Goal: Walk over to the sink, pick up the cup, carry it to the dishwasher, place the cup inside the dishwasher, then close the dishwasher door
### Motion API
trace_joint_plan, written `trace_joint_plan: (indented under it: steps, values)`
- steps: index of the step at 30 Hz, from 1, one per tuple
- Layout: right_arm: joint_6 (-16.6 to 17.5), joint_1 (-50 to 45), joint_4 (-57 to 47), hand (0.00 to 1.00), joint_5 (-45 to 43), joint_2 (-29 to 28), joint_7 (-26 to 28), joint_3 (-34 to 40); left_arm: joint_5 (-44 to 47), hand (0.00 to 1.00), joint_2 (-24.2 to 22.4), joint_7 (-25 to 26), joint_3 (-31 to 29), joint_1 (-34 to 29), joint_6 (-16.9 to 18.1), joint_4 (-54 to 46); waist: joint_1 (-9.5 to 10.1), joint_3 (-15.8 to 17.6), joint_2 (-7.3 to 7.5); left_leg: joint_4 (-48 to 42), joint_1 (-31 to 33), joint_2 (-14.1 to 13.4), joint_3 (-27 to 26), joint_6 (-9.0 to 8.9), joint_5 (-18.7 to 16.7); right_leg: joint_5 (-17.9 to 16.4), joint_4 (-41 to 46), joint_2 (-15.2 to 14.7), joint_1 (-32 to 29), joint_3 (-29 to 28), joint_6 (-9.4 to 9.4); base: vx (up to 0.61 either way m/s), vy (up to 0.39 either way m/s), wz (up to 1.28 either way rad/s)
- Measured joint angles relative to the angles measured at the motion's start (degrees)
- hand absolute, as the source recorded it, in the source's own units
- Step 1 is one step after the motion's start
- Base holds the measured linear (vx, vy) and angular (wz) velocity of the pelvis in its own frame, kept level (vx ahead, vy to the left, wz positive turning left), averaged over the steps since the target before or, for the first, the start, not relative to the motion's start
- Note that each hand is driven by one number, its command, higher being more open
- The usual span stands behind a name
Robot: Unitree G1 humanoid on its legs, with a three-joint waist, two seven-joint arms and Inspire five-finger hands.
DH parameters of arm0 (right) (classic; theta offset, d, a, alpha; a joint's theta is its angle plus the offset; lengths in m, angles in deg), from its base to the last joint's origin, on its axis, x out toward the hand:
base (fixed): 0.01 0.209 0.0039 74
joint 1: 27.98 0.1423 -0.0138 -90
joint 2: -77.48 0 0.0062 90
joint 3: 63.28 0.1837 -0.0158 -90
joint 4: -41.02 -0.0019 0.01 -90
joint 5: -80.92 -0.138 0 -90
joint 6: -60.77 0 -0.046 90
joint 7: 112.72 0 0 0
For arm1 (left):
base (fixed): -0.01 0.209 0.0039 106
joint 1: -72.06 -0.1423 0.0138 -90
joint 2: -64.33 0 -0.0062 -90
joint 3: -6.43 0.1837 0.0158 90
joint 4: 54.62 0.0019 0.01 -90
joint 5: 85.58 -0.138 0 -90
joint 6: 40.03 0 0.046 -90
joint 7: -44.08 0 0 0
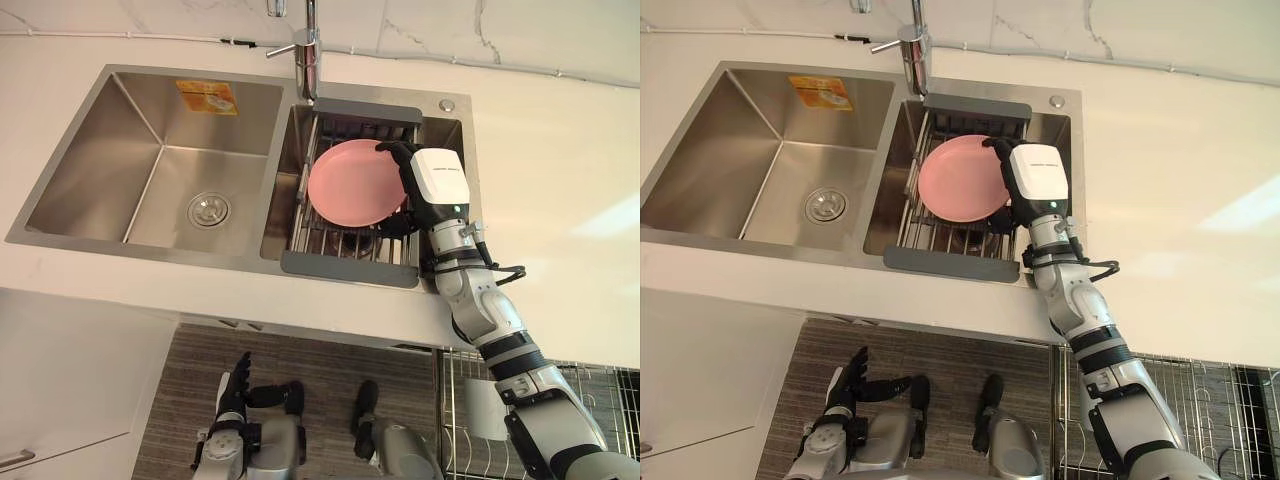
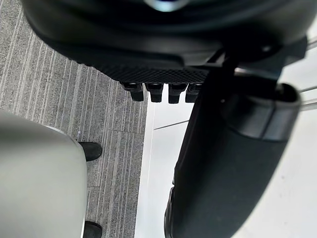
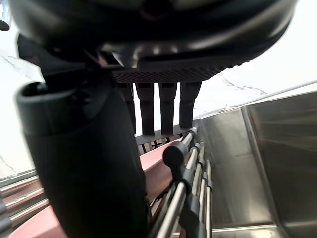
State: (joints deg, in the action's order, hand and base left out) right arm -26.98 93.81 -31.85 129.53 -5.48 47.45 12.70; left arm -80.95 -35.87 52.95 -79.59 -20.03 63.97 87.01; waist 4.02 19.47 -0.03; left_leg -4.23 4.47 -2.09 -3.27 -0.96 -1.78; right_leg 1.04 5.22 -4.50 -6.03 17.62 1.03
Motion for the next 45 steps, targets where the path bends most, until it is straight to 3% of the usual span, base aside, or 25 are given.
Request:
trace_joint_plan:
  steps: [14,29,37,45]
  values:
    - [1.69,1.68,0.33,0.0,-2.51,0.84,0.14,-1.18,-0.03,1.0,0.16,0.04,1.17,0.71,-0.07,0.25,0.87,0.05,-0.09,-0.04,-0.67,-0.37,-0.37,-0.34,0.32,0.26,-0.1,0.35,0.39,-0.26,-0.57,0.02,-0.012,-0.01]
    - [4.37,-8.07,-16.96,0.0,-6.97,-2.02,0.13,2.15,-0.15,1.0,0.47,-0.1,1.08,0.7,-1.17,1.66,0.5,-0.71,0.08,2.46,-5.53,-0.36,-1.82,-0.31,0.33,0.46,-2.33,0.91,4.44,-1.67,-0.29,0.01,0.0,-0.04]
    - [4.94,-12.65,-20.89,0.0,-9.13,-3.49,0.03,5.19,-0.25,1.0,0.57,-0.36,1.05,0.09,-1.53,3.18,-0.35,-3.69,0.63,3.76,-7.44,-0.34,-2.03,-0.27,0.36,0.7,-4.49,1.3,6.5,-2.0,-0.04,0.04,-0.003,-0.03]
    - [5.6,-14.73,-25.28,0.0,-9.31,-4.86,-0.28,7.45,-0.52,1.0,0.55,-0.43,1.0,-0.38,-1.7,3.31,-0.99,-4.27,0.99,4.18,-9.12,-0.22,-2.08,-0.27,0.35,1.32,-6.41,1.47,8.89,-2.05,0.1,0.01,0.0,0.0]
